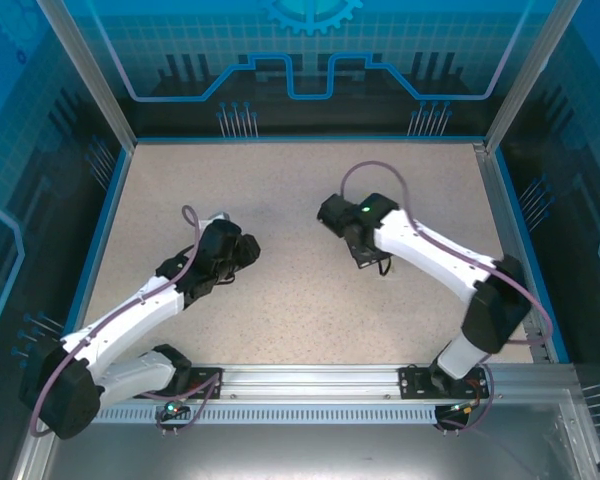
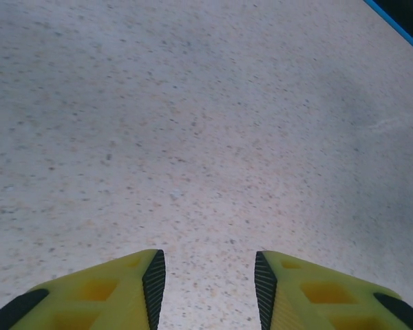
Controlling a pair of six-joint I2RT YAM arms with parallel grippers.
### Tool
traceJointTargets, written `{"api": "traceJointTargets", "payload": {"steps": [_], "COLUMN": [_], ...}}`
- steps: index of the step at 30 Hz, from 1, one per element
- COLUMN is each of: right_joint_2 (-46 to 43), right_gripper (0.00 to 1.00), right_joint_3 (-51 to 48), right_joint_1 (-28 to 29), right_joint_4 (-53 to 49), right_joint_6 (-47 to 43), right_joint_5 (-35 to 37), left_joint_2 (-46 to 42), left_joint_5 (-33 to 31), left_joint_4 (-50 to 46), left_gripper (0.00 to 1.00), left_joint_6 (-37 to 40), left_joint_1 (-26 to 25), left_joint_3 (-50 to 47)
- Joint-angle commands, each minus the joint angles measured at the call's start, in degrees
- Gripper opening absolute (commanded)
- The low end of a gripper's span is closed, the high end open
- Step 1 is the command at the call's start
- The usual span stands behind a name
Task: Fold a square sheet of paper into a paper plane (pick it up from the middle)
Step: Turn over the paper at the center of the table.
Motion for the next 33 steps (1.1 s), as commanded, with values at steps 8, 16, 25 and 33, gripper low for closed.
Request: {"api": "traceJointTargets", "payload": {"steps": [8, 16, 25, 33], "right_joint_2": [25.13, 23.4, -2.84, -6.39], "right_gripper": [0.16, 0.42, 0.52, 0.26], "right_joint_3": [15.42, 15.28, -14.88, -27.94], "right_joint_1": [11.23, 11.17, -3.5, -19.13], "right_joint_4": [-3.01, 17.6, 38.45, 53.89], "right_joint_6": [4.42, -1.15, -0.63, -3.77], "right_joint_5": [-7.98, -34.48, -43.72, -66.35], "left_joint_2": [-7.04, -13.44, -2.48, 24.17], "left_joint_5": [-8.77, -8.95, 15.78, 30.82], "left_joint_4": [-9.47, -13.44, 1.01, 10.24], "left_gripper": [0.43, 0.47, 0.48, 0.27], "left_joint_6": [-1.42, 0.89, 4.95, 4.22], "left_joint_1": [0.96, 1.44, 1.11, -2.64], "left_joint_3": [-1.24, -0.79, 0.47, 12.21]}}
